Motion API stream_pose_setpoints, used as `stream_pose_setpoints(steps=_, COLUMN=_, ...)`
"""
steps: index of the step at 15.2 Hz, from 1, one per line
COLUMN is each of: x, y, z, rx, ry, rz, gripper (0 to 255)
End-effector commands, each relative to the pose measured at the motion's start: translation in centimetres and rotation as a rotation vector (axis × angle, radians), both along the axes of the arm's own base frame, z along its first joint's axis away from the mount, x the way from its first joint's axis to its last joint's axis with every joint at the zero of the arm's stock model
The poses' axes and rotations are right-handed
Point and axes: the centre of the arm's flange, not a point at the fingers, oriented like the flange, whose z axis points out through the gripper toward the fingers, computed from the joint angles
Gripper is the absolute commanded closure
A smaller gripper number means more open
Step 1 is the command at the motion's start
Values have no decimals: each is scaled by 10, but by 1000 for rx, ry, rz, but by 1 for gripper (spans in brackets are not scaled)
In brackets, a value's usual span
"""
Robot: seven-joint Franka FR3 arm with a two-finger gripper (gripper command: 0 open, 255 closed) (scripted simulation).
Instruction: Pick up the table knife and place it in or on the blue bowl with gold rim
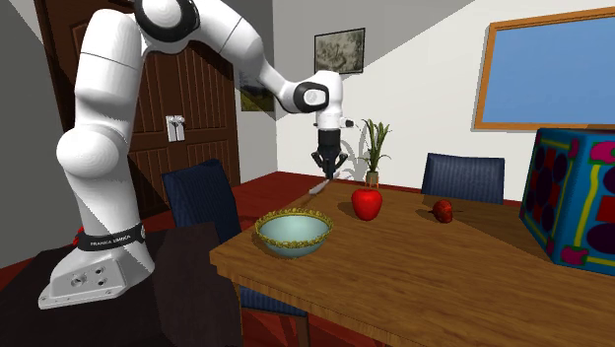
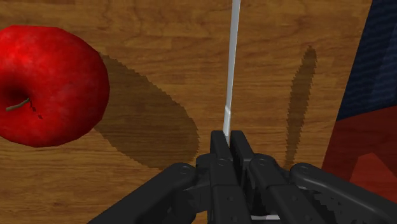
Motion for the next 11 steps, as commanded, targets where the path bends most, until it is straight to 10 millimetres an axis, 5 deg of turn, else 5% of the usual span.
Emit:
stream_pose_setpoints(steps=1, x=1, y=0, z=10, rx=0, ry=0, rz=0, gripper=255)
stream_pose_setpoints(steps=11, x=1, y=0, z=63, rx=0, ry=0, rz=0, gripper=255)
